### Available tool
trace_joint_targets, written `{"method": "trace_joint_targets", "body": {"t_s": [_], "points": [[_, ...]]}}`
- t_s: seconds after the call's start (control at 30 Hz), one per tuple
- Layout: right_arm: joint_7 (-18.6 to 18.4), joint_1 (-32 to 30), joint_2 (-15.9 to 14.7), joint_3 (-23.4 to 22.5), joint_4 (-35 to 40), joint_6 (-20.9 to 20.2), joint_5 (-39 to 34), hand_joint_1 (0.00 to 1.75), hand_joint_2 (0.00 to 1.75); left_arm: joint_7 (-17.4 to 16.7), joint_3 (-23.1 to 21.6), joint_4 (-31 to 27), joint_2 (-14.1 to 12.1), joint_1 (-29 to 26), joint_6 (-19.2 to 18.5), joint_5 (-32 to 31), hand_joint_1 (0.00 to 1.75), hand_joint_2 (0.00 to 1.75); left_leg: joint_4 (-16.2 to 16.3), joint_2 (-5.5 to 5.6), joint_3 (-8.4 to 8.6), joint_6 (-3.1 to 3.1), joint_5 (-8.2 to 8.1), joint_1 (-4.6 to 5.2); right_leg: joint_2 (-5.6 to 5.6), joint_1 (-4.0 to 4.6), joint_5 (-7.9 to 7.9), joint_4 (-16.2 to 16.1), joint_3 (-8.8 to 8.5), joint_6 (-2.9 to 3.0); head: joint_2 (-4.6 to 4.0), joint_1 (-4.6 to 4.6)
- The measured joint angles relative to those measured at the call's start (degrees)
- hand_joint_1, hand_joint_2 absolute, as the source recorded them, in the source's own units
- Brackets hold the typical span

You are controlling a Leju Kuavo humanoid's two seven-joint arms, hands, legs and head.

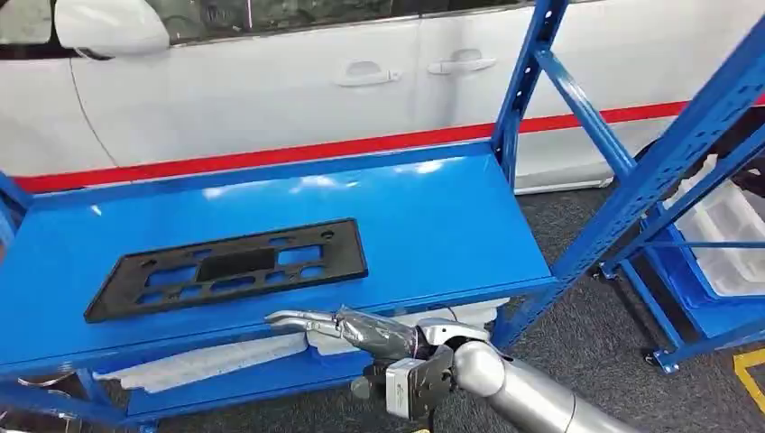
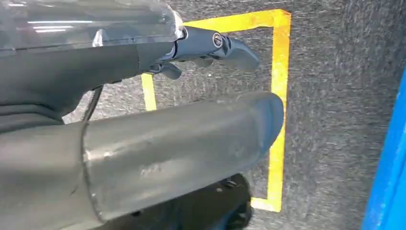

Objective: Take the parts from the cabinet and place them on the table.

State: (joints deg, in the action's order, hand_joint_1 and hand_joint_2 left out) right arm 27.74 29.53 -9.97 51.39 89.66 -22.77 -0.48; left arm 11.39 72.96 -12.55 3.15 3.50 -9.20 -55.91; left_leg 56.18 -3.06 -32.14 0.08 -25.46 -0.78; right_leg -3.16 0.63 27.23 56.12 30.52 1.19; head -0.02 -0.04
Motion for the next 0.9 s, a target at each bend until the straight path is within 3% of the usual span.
{"method": "trace_joint_targets", "body": {"t_s": [0.1,0.13,0.17,0.2,0.23,0.27,0.3,0.33,0.4,0.43,0.47,0.53,0.6,0.63,0.67,0.7,0.77,0.8,0.83,0.9], "points": [[0.00,0.16,0.13,0.13,0.02,0.07,0.09,0.00,0.00,-0.02,0.00,0.00,0.00,-0.22,-0.02,-0.09,0.00,0.00,-0.10,1.72,0.01,1.13,0.23,0.04,-1.55,-0.18,0.52,0.17,-0.31,-0.71,0.00,-0.02],[0.00,0.23,0.15,0.13,0.02,0.13,0.13,0.00,0.00,-0.02,0.00,0.00,0.00,-0.27,-0.02,-0.11,0.00,0.00,-0.11,2.13,0.02,1.42,0.32,-0.07,-0.21,-0.54,1.67,1.35,-0.09,-1.10,0.00,0.00],[0.00,0.40,0.15,0.13,0.02,0.20,0.13,0.00,0.00,-0.02,0.00,0.00,0.00,-0.21,-0.02,-0.11,0.00,0.00,-0.11,2.60,-0.07,1.70,0.36,-0.10,1.38,-0.74,4.08,4.93,1.55,-1.37,0.00,-0.02],[0.00,0.41,0.15,0.13,0.02,0.20,0.13,0.00,0.00,-0.02,0.00,0.00,0.00,-0.13,-0.02,-0.15,0.00,0.00,-0.10,3.06,-0.14,1.88,0.40,-0.08,2.22,-0.90,6.51,9.75,3.83,-1.58,0.00,0.00],[-0.02,0.37,0.15,0.20,0.00,0.20,0.15,0.00,0.00,-0.02,0.00,0.00,0.00,-0.14,-0.02,-0.15,0.00,0.00,-0.07,3.68,-0.23,1.89,0.40,-0.01,2.60,-0.94,8.59,14.99,6.48,-1.71,0.00,-0.02],[-0.02,0.35,0.15,0.31,0.00,0.20,0.17,0.00,0.00,-0.02,0.00,0.00,0.00,-0.16,-0.02,-0.15,0.00,0.00,-0.04,4.25,-0.26,1.90,0.40,0.02,2.65,-0.94,9.57,18.60,8.47,-1.73,0.00,0.00],[-0.02,0.34,0.15,0.44,0.00,0.20,0.24,0.00,0.00,-0.02,0.00,0.00,-0.02,-0.21,-0.02,-0.15,0.00,0.00,-0.04,4.91,-0.19,1.90,0.39,0.05,2.72,-0.92,9.02,19.72,9.36,-1.65,0.00,-0.02],[-0.02,0.35,0.15,0.48,0.00,0.20,0.28,0.00,0.00,-0.02,0.00,0.00,-0.04,-0.24,-0.02,-0.15,0.00,0.00,-0.05,5.60,-0.07,1.89,0.39,0.04,2.86,-0.90,7.06,17.82,8.77,-1.46,0.00,-0.02],[-0.02,0.44,0.15,0.48,0.00,0.20,0.31,0.00,0.00,-0.02,0.00,0.00,-0.07,-0.16,-0.02,-0.15,0.00,0.00,-0.07,7.11,0.28,1.82,0.35,0.17,3.99,-0.73,0.98,7.88,4.40,-0.49,0.00,-0.02],[-0.02,0.52,0.15,0.48,0.02,0.20,0.31,0.00,0.00,-0.02,-0.02,0.00,-0.04,-0.15,-0.02,-0.15,0.00,0.00,-0.12,7.71,0.35,1.81,0.35,0.15,6.25,-0.65,-1.42,2.81,2.23,0.54,0.00,0.00],[-0.02,0.57,0.15,0.48,0.00,0.22,0.31,0.00,0.00,-0.02,-0.04,0.15,0.35,-0.03,-0.09,-0.15,0.00,0.00,0.00,8.21,0.06,1.50,0.30,0.28,8.27,-0.71,-0.92,1.20,1.44,1.46,0.00,-0.13],[-0.02,0.74,0.15,0.48,0.00,0.22,0.33,0.00,0.00,-0.02,-0.04,0.15,0.24,-0.10,-0.07,-0.15,0.00,0.00,-0.09,9.46,-0.37,0.69,0.54,-0.42,7.01,-0.30,-1.02,0.86,1.57,1.59,0.00,-0.05],[-0.02,1.00,0.35,0.48,0.04,0.22,0.33,0.00,0.00,-0.11,-0.07,0.15,0.15,-0.45,-0.07,-0.22,0.00,0.00,-0.69,10.64,-0.36,-0.16,0.87,-0.04,5.78,-0.60,-1.41,-0.27,1.12,1.62,0.00,-0.02],[-0.07,1.11,0.68,0.48,0.02,0.26,0.35,0.00,0.00,-0.13,-0.07,0.18,-0.13,-0.47,-0.02,-0.24,0.00,0.00,-0.24,9.36,-0.34,-0.07,0.20,-0.16,4.67,-1.22,-1.92,-1.44,0.41,1.14,0.00,-0.04],[-0.02,1.16,0.91,0.50,0.04,0.26,0.37,0.00,0.00,-0.17,-0.07,0.26,-0.09,-0.49,-0.02,-0.37,0.00,0.00,2.19,6.52,-1.42,-0.23,-1.58,0.31,4.26,-1.28,-2.04,-1.81,0.19,1.41,0.00,-0.11],[-0.04,1.31,1.01,0.52,0.02,0.26,0.42,0.00,0.00,-0.22,-0.07,0.26,-0.11,-0.27,-0.07,-0.50,0.00,0.00,6.68,4.71,-3.63,-0.64,-3.96,0.01,3.43,-1.22,-2.05,-1.75,0.22,1.42,0.00,-0.09],[-0.20,1.21,1.03,0.59,-0.07,0.26,0.52,0.00,0.00,-0.22,-0.09,0.26,-0.11,-0.07,-0.07,-0.52,0.00,0.00,15.66,3.58,-8.16,-1.36,-7.47,-0.24,1.67,-1.03,-1.69,-1.29,0.45,1.50,0.00,-0.13],[-0.31,1.25,1.18,0.66,-0.11,0.26,0.55,0.00,0.00,-0.24,-0.09,0.26,-0.13,-0.15,-0.07,-0.57,0.00,0.00,17.54,3.43,-9.17,-1.66,-7.53,-0.37,0.85,-1.00,-1.47,-0.93,0.64,1.46,0.00,-0.13],[-0.41,1.26,1.35,0.74,-0.15,0.26,0.57,0.00,0.00,-0.24,-0.09,0.26,-0.15,-0.28,-0.13,-0.66,0.00,0.00,16.76,3.34,-8.74,-1.86,-6.52,-0.46,0.27,-0.99,-1.25,-0.67,0.69,1.44,0.00,-0.15],[-0.61,1.40,1.61,0.96,-0.24,0.26,0.63,0.00,0.00,-0.31,-0.09,0.26,-0.15,-0.37,-0.15,-0.66,0.00,0.00,7.82,2.38,-4.07,-1.98,-1.73,-0.53,-1.16,-1.00,-0.91,-0.50,0.38,1.09,0.00,-0.13]]}}
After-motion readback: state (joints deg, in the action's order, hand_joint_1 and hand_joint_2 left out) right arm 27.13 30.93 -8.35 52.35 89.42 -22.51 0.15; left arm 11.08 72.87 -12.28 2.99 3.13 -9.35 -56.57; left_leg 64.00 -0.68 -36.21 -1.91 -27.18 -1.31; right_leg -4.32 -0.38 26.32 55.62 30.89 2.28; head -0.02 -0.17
